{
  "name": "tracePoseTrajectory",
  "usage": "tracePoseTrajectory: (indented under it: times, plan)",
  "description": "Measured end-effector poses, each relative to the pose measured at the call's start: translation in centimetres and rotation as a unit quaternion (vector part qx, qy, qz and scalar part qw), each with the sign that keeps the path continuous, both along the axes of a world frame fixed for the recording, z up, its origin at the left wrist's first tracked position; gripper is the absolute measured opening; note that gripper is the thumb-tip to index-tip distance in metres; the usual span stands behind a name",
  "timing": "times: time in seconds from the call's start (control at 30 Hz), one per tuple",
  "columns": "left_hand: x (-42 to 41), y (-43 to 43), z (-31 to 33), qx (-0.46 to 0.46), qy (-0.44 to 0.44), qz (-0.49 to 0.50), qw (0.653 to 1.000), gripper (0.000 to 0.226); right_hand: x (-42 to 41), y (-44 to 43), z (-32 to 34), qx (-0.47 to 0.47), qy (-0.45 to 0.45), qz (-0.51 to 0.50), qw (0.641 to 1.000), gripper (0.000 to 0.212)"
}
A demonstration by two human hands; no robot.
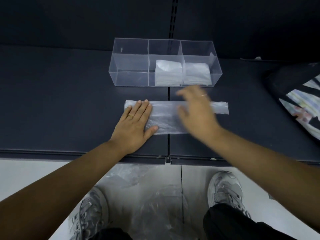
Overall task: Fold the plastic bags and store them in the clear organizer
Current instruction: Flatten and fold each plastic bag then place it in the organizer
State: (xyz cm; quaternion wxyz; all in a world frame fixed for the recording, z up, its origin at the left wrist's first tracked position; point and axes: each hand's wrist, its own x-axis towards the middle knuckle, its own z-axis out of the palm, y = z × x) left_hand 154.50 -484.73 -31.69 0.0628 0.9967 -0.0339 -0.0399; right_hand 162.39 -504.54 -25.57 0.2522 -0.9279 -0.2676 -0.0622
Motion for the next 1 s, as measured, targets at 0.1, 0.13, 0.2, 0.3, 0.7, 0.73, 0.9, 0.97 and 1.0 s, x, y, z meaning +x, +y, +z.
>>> tracePoseTrajectory:
  times: [0.1, 0.13, 0.2, 0.3, 0.7, 0.73, 0.9, 0.97, 1.0]
  plan:
    - [0.0, -0.1, 0.1, 0.006, 0.007, 0.003, 1.0, 0.084, -2.0, 3.9, -2.7, -0.096, 0.093, 0.114, 0.984, 0.055]
    - [0.0, -0.1, 0.2, 0.01, 0.01, 0.003, 1.0, 0.085, -1.7, 3.7, -3.7, -0.135, 0.098, 0.11, 0.98, 0.059]
    - [-0.1, 0.0, 0.3, 0.018, 0.009, 0.009, 1.0, 0.088, -0.4, 2.0, -5.2, -0.203, 0.076, 0.091, 0.972, 0.066]
    - [-0.2, 1.0, 0.4, 0.026, 0.009, 0.034, 0.999, 0.1, 1.7, -2.2, -6.1, -0.242, 0.051, 0.06, 0.967, 0.074]
    - [-2.1, 2.8, 1.8, -0.061, -0.021, 0.043, 0.997, 0.111, 1.2, -8.0, -2.5, -0.068, 0.003, 0.034, 0.997, 0.04]
    - [-2.2, 1.9, 2.0, -0.081, -0.028, 0.001, 0.996, 0.105, 0.1, -7.5, -2.4, -0.063, 0.012, 0.08, 0.995, 0.032]
    - [-2.9, -1.7, 1.8, -0.129, -0.003, -0.098, 0.987, 0.085, -1.7, -5.8, -2.8, -0.066, 0.056, 0.097, 0.992, 0.007]
    - [-3.0, -2.0, 1.8, -0.13, -0.037, -0.08, 0.988, 0.074, -1.4, -5.2, -2.7, -0.094, 0.059, 0.114, 0.987, 0.006]
    - [-2.9, -2.0, 1.9, -0.125, -0.06, -0.072, 0.988, 0.066, -1.4, -5.1, -2.5, -0.099, 0.069, 0.122, 0.985, 0.006]
